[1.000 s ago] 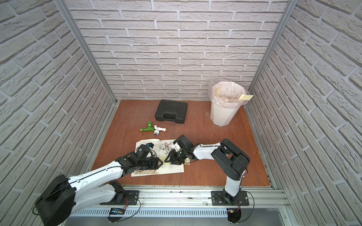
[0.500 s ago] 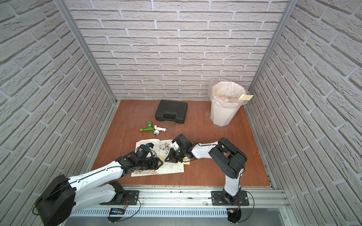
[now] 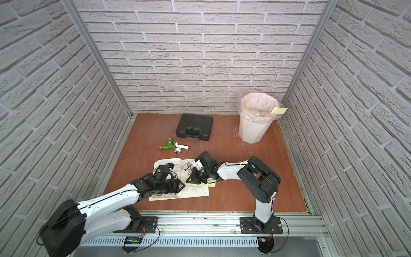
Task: Peel off the used sticky note
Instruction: Tear off the note from the book.
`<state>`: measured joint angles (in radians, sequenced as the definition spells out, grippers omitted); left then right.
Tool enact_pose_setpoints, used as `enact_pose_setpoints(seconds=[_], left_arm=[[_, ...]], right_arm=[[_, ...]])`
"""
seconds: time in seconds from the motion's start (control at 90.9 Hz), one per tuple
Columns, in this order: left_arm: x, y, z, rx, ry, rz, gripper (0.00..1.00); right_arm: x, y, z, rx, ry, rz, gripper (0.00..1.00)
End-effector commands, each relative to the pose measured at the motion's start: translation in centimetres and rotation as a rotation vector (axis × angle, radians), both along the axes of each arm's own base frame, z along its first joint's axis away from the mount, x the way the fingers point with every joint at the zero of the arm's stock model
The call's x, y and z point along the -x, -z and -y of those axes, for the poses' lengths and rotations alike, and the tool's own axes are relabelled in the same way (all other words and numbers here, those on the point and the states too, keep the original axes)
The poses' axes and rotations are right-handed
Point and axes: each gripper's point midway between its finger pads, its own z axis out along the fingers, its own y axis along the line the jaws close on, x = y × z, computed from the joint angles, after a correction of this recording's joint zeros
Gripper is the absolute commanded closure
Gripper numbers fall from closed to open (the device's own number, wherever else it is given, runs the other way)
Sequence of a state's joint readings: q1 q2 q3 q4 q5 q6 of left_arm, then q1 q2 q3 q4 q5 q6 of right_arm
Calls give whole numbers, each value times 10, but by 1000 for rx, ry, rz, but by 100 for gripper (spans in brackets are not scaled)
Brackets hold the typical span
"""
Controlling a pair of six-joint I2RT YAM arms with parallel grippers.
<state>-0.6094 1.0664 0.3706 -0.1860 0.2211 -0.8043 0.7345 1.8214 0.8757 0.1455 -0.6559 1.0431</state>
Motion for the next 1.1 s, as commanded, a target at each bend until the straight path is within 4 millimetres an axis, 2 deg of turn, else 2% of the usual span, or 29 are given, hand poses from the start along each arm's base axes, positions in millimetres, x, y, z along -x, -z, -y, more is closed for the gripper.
enact_pose_setpoints(seconds=[0.0, 0.869, 1.089], left_arm=[[4, 4, -4, -4, 12, 0, 33], [1, -2, 1, 11, 23, 14, 33], [-4, -10, 6, 29, 28, 28, 31]], right_arm=[[-19, -27, -4, -56, 29, 69, 95], [-32, -53, 13, -61, 59, 124, 96], [-40, -72, 26, -25, 58, 187, 96]])
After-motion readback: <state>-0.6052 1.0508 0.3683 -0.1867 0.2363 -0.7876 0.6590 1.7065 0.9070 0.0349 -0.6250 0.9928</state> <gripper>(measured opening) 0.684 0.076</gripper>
